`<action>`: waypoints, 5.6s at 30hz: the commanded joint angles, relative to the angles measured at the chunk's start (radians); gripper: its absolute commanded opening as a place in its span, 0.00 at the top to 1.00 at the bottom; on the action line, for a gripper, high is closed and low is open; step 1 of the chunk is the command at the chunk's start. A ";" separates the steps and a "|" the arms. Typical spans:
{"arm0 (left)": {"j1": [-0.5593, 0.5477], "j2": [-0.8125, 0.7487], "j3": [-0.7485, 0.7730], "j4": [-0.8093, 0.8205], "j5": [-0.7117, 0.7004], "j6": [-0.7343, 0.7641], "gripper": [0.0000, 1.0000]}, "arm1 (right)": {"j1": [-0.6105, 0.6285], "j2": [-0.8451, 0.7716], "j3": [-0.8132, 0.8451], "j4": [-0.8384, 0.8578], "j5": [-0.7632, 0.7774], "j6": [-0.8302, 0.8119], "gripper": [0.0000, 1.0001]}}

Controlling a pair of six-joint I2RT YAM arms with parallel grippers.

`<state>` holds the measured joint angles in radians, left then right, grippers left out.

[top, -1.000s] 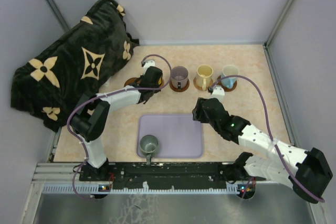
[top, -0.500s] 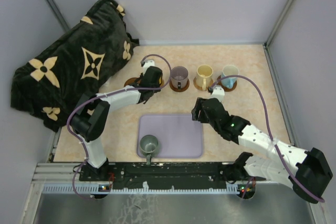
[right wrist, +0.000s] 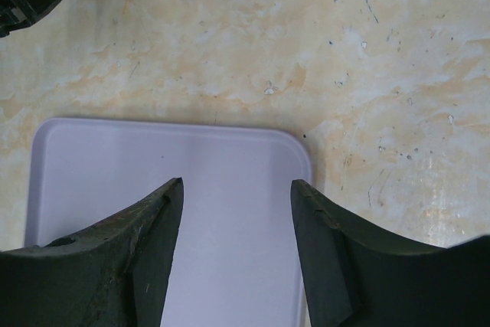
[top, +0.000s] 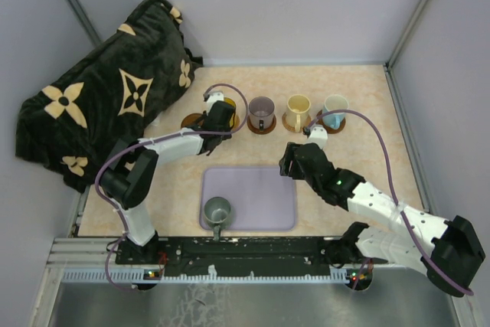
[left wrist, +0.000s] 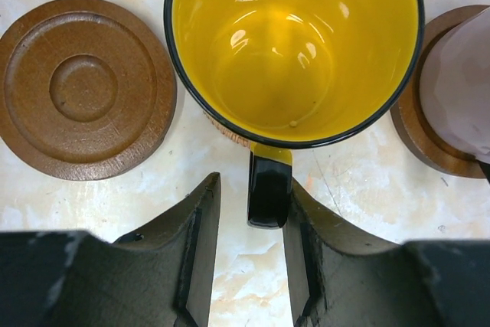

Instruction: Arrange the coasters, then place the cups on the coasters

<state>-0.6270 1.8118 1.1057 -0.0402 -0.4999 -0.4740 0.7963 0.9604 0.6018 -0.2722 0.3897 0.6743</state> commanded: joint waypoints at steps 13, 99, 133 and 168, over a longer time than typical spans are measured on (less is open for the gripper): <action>-0.013 -0.085 -0.034 -0.036 0.035 0.003 0.49 | 0.007 0.000 -0.004 0.051 -0.002 0.010 0.41; -0.851 -0.810 -0.488 -0.754 0.058 -0.695 0.80 | 0.007 0.099 -0.022 0.148 -0.111 0.026 0.25; -0.837 -0.817 -0.268 -0.864 -0.281 -0.592 1.00 | 0.007 0.104 -0.031 0.156 -0.105 0.021 0.25; 0.208 -0.519 -0.180 -0.158 0.199 0.174 1.00 | 0.007 -0.002 -0.077 0.049 -0.028 0.044 0.25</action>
<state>-0.4637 1.2411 0.8284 -0.3679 -0.3592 -0.3454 0.7963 0.9657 0.5167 -0.2401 0.3367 0.7086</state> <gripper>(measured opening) 0.235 0.751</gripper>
